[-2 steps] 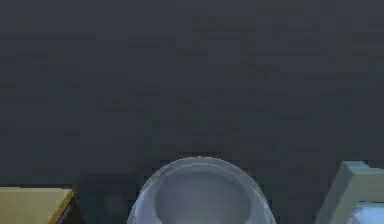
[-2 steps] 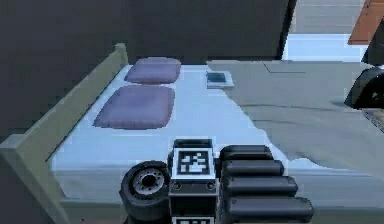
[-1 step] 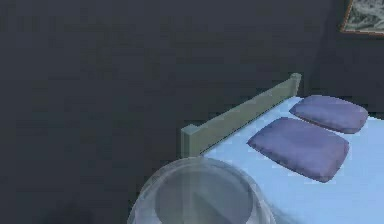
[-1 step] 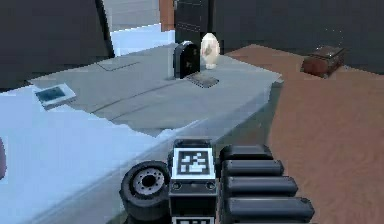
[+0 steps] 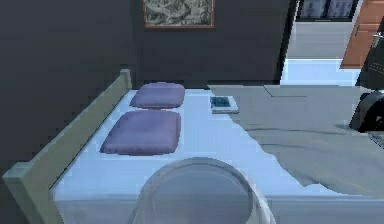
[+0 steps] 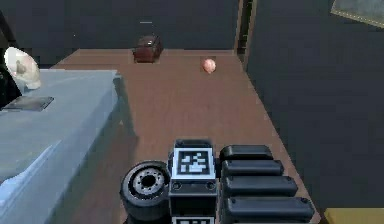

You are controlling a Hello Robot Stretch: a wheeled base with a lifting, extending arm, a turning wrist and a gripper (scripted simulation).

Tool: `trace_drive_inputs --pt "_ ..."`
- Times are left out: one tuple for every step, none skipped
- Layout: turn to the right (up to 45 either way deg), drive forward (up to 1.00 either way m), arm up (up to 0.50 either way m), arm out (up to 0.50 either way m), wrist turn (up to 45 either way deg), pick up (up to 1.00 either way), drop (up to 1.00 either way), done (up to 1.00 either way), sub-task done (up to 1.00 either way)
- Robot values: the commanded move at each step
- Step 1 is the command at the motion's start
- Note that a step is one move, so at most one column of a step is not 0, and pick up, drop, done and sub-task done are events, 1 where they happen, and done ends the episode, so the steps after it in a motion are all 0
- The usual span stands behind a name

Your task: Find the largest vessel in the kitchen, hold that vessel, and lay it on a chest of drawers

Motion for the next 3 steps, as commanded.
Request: trace_drive_inputs --pt "9.0 0.00 0.00 0.00 0.0 0.00 0.00 0.00 0.00" --pt "-45.0 0.00 0.00 0.00 0.0 0.00 0.00 0.00 0.00" --pt "-45.0 0.00 0.00 0.00 0.0 0.00 0.00 0.00 0.00"
